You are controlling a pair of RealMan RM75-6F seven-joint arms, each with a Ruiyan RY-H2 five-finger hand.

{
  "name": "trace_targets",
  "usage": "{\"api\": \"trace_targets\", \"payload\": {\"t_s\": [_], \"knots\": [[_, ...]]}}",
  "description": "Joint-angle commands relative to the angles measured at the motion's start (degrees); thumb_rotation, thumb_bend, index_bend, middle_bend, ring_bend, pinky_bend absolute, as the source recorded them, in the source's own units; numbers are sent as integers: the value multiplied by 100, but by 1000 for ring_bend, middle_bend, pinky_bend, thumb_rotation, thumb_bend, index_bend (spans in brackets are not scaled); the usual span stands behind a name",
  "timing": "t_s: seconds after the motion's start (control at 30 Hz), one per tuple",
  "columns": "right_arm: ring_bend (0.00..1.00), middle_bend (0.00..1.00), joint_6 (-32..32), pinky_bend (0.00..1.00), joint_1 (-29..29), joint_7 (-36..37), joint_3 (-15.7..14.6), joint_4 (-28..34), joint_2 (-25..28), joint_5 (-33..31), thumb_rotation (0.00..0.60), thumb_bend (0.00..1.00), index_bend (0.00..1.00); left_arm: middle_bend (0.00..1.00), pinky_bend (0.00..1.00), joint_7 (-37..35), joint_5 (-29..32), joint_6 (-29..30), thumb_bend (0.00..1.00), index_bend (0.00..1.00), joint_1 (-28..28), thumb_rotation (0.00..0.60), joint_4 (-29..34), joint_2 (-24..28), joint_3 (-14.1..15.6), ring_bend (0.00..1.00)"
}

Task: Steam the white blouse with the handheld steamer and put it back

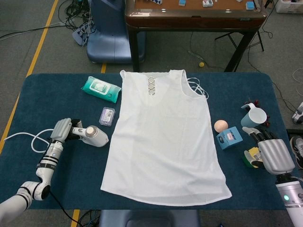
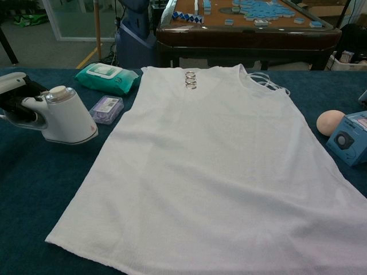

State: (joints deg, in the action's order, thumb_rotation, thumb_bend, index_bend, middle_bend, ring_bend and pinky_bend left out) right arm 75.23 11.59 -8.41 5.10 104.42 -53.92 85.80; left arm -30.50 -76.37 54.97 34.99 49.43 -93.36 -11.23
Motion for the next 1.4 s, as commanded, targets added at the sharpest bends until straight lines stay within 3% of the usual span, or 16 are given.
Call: {"api": "trace_targets", "payload": {"t_s": [0.03,0.2,0.33,0.47,0.73,0.9,1.4], "knots": [[147,239,-576,288,377,235,-177,46,-53,418,600,412,162,733,627,328,30,208,218,903,-38,600,567,256,-87,627],[86,184,-1516,231,1030,535,-339,64,-302,917,600,626,108,733,627,1013,143,400,218,903,-40,600,1522,550,-209,627],[11,121,-2197,122,1574,866,-429,-28,-693,1207,600,808,87,733,627,1597,292,469,219,901,15,600,2220,712,-325,627],[0,81,-2668,77,2004,1147,-430,-227,-1143,1259,600,904,25,733,627,2037,426,458,218,901,104,600,2656,771,-402,627],[0,62,-3279,71,2579,1322,-463,-762,-1944,1146,600,903,1,733,627,2698,642,378,218,901,313,600,2995,702,-466,627],[0,62,-3413,71,2743,1356,-551,-1128,-2368,1059,600,731,0,733,627,2987,743,323,218,901,470,600,2926,491,-474,627],[0,64,-3344,71,2866,1392,-970,-1546,-2744,1029,600,701,0,734,627,3144,535,258,218,901,870,600,1915,-416,-331,627]]}}
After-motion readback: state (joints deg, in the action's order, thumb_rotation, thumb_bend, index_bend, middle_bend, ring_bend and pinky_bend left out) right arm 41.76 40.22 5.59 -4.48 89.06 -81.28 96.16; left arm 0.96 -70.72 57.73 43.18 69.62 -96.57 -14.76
